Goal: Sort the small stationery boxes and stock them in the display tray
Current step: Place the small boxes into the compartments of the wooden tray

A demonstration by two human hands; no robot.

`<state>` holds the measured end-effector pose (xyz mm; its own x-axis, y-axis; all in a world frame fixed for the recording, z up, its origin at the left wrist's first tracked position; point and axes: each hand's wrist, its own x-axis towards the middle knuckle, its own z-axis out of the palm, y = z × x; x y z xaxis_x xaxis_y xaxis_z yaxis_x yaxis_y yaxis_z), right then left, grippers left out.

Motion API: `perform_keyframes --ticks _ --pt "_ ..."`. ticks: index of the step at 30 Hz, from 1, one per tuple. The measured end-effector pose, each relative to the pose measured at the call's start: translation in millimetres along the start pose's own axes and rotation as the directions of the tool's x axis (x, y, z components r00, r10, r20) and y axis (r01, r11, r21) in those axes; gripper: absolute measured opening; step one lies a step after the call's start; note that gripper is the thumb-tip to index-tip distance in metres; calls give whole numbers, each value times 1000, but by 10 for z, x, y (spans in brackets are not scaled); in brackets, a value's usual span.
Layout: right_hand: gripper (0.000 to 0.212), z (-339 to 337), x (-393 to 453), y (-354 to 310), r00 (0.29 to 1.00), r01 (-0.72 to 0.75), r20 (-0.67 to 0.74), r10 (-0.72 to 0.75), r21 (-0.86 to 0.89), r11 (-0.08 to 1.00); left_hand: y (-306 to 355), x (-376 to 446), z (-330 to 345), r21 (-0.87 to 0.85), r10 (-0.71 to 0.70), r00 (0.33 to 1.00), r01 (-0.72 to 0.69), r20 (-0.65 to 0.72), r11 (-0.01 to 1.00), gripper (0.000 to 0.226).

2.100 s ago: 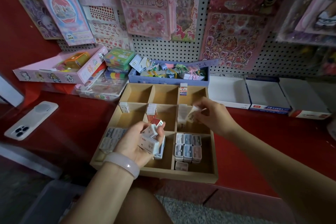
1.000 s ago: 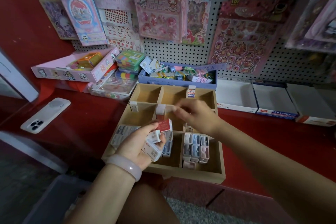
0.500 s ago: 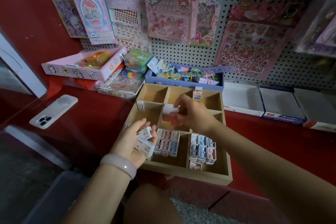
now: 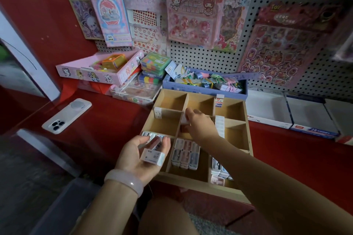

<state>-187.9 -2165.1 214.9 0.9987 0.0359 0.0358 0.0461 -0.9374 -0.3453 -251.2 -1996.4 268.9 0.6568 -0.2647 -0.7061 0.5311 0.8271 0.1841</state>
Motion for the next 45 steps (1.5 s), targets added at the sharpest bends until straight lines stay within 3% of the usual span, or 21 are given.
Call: perform_keyframes --ticks 10,13,15,17,19,21,23,26,30,34,36,38,41,45 --pt "40 7 41 -65 981 -179 96 169 96 979 -21 -81 29 -16 7 999 -6 31 1000 35" --pt "40 -184 20 -135 979 -158 132 155 10 987 -3 -106 41 -2 13 999 -13 38 1000 33" --pt "30 -368 -23 -221 998 -60 1 60 -21 998 27 -121 64 -5 32 998 -31 47 999 24" --pt "27 -560 -113 -346 981 162 -129 -147 119 979 49 -143 102 -18 55 998 -54 41 998 19" --pt "26 -735 -263 -469 887 461 -127 -444 275 844 47 -164 132 -17 77 996 -76 41 997 18" --pt "32 -792 -417 -515 760 629 -27 -649 280 725 27 -171 146 50 88 995 -91 55 995 17" --pt "41 -739 -503 -495 724 662 79 -685 199 723 -6 -150 149 149 94 995 -99 44 984 23" --pt "45 -664 -545 -467 726 670 101 -680 116 733 -12 -54 94 208 101 994 -106 35 972 25" --pt "37 -618 -589 -486 713 678 32 -701 224 700 -29 -51 97 197 125 991 -132 47 972 27" --pt "25 -635 -601 -470 802 561 -53 -595 410 719 -57 -116 171 188 144 986 -159 88 969 26" --pt "25 -677 -576 -412 884 427 -71 -462 524 736 -58 -80 144 186 154 984 -169 95 968 21" --pt "34 -692 -554 -348 936 285 -41 -351 674 681 -94 -70 115 253 110 988 -134 107 958 20" --pt "28 -652 -525 -252 973 150 -10 -232 791 593 -182 -98 119 394 8 988 -68 153 917 26" --pt "14 -629 -480 -183 999 34 -12 -44 833 552 -204 -77 132 464 2 987 -77 160 883 22"
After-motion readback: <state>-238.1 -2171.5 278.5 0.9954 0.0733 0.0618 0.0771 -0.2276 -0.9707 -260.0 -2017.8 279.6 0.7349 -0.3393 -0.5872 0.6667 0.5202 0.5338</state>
